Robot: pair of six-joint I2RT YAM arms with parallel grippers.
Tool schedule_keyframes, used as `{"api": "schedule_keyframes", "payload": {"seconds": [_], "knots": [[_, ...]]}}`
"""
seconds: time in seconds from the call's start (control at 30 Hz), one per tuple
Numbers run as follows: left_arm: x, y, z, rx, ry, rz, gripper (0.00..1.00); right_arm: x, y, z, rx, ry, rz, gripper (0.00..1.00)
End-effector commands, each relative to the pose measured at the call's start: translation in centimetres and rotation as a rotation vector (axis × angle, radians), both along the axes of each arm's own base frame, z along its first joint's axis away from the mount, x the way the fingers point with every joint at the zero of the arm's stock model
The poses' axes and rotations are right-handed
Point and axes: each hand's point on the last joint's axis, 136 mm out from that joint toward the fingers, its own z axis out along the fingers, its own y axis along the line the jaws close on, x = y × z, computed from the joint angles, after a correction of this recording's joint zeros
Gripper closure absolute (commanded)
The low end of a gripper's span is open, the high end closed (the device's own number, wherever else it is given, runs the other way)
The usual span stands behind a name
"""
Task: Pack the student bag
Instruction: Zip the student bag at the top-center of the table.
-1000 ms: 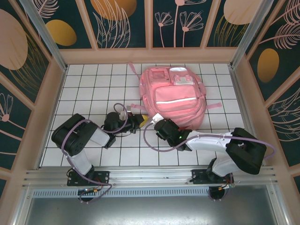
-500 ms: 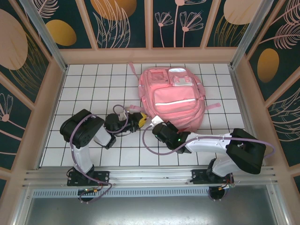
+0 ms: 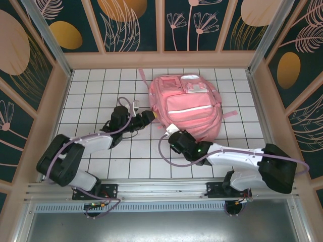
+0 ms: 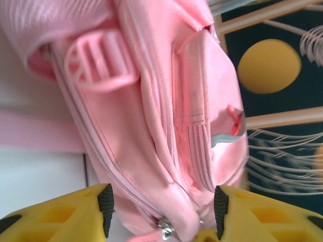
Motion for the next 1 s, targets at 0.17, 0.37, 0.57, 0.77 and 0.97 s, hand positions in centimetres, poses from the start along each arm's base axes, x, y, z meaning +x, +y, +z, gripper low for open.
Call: {"api": "schedule_keyframes", "payload": {"seconds": [0.17, 0.37, 0.57, 0.77, 0.97], "knots": [[-3.1, 0.3, -2.7, 0.266, -0.047, -0.166, 0.41, -0.9, -0.6, 4.1, 0.160, -0.004, 0.046, 1.00], [-6.0, -3.7, -2.4, 0.155, -0.049, -0.330, 0.37, -1.2, -1.1, 4.8, 0.204, 0.002, 0.042, 1.00], [-5.9, -4.7, -1.4, 0.017, -0.088, -0.325, 0.35, -1.2, -1.0, 5.7, 0.239, -0.002, 0.042, 1.00], [-6.4, -5.1, -0.5, -0.105, -0.102, -0.332, 0.34, -1.1, -1.3, 7.1, 0.306, -0.001, 0.042, 1.00], [-5.8, -4.7, -0.2, 0.016, -0.192, -0.291, 0.29, -0.8, -1.4, 7.8, 0.333, 0.001, 0.035, 1.00]]}}
